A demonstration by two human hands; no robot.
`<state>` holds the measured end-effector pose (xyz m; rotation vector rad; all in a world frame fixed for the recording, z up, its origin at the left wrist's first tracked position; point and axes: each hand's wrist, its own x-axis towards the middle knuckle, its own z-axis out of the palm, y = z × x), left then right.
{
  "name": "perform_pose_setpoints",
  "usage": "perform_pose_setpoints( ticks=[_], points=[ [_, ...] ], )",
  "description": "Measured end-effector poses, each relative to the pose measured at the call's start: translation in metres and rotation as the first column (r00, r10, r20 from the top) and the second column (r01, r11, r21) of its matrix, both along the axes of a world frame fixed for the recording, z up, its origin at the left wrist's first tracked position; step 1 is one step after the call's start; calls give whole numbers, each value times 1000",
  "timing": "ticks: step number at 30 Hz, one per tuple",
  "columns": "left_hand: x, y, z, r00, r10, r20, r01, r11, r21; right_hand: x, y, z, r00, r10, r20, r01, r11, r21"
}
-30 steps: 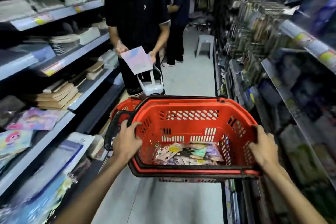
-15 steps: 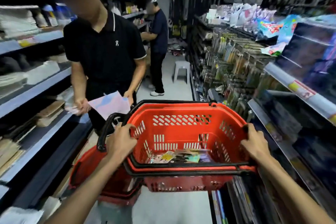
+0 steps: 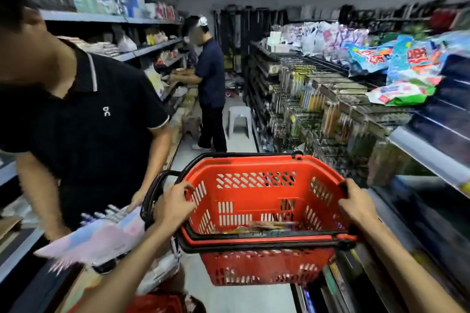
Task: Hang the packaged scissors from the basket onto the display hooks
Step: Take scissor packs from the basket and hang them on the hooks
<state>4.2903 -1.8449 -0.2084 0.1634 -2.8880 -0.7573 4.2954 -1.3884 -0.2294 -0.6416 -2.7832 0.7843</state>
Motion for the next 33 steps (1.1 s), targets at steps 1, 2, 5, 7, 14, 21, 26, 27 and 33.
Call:
perform_pose_setpoints(
  ticks=[1,2,5,7,14,21,26,27,33],
  points=[
    [-21,3,-3,1000,5,-3,-5,1000,-5,-19,3,0,1000,2,-7,-2,1000,-11],
    [-42,6,-4,1000,9,-1,-9,1000,-11,-38,6,0,1000,3,-11,-3,1000,-18],
    [-104,9,-7,1000,3,-22,-3,1000,-12,-93,15,6,1000,12,-23,-13,999,-42],
    [-148,8,-13,999,7,-48,-8,1000,-4,-132,20,9,999,31,-35,-34,997,-68],
    [-245,21,3,995,86,-46,-83,995,51,-258,24,16,993,73,-91,-81,993,-91],
    [-371,27,-22,978,210,13,-211,973,94,-396,22,-16,982,98,-164,-103,994,-25],
    [-482,14,-38,958,275,86,-284,952,112,-498,14,-35,986,108,-127,-112,993,-22],
    [-503,13,-38,957,275,88,-284,951,120,-516,13,-36,985,116,-128,-119,993,-17],
    [-613,11,-43,958,271,95,-282,950,136,-606,10,-36,980,106,-167,-114,993,-37]
  ],
)
